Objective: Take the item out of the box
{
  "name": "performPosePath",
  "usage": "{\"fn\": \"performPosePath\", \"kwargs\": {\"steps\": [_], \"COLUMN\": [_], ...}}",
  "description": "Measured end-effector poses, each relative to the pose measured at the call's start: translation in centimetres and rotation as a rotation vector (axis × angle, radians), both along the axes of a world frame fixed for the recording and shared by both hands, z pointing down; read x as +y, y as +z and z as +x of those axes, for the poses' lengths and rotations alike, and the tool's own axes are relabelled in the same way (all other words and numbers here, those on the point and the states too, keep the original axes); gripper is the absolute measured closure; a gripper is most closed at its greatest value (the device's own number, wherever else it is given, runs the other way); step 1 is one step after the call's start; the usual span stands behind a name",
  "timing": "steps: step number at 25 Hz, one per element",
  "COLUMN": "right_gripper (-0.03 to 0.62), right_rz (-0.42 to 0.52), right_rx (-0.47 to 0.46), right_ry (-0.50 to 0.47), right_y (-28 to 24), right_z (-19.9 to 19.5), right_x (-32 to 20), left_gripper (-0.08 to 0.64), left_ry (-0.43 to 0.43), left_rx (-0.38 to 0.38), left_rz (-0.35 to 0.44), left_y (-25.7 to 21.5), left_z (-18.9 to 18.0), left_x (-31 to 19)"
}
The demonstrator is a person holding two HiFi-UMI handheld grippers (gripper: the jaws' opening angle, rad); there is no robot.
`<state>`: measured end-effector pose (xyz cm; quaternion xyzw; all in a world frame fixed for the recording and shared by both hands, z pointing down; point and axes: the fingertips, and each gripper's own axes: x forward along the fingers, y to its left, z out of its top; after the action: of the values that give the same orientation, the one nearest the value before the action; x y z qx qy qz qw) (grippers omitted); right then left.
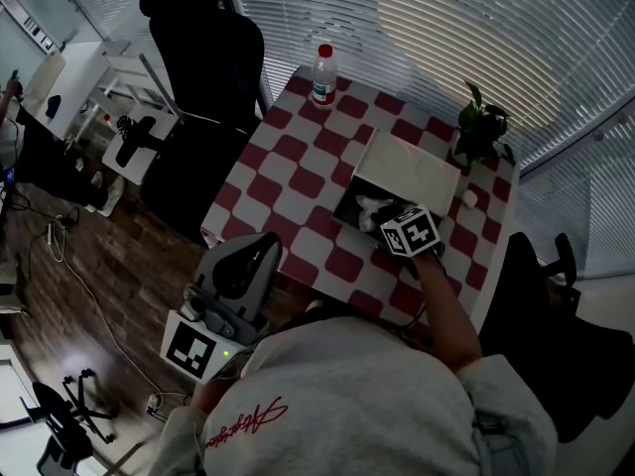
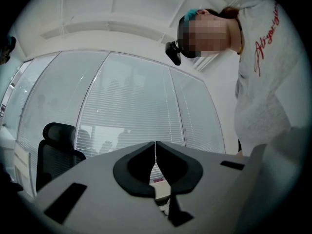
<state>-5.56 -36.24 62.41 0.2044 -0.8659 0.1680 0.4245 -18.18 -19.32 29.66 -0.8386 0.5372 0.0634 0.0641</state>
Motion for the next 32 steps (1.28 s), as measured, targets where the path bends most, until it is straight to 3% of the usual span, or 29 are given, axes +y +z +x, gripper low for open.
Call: {"fn": "performPosePath", "kwargs": {"steps": [32], "right_gripper": [0.561], "right_rz": [0.021], "right_rx": [-0.008], "right_ry": [0.005], "right_y": [-0.41], "right_z": [0.18], "right_x": [0.19], "left_gripper": [0.543], "left_ry": [-0.006], "left_rx": [0.007], "left_rz": [0.015], "left_y": [-0.68], "left_z": [-0.27], "left_x": [0.69]}}
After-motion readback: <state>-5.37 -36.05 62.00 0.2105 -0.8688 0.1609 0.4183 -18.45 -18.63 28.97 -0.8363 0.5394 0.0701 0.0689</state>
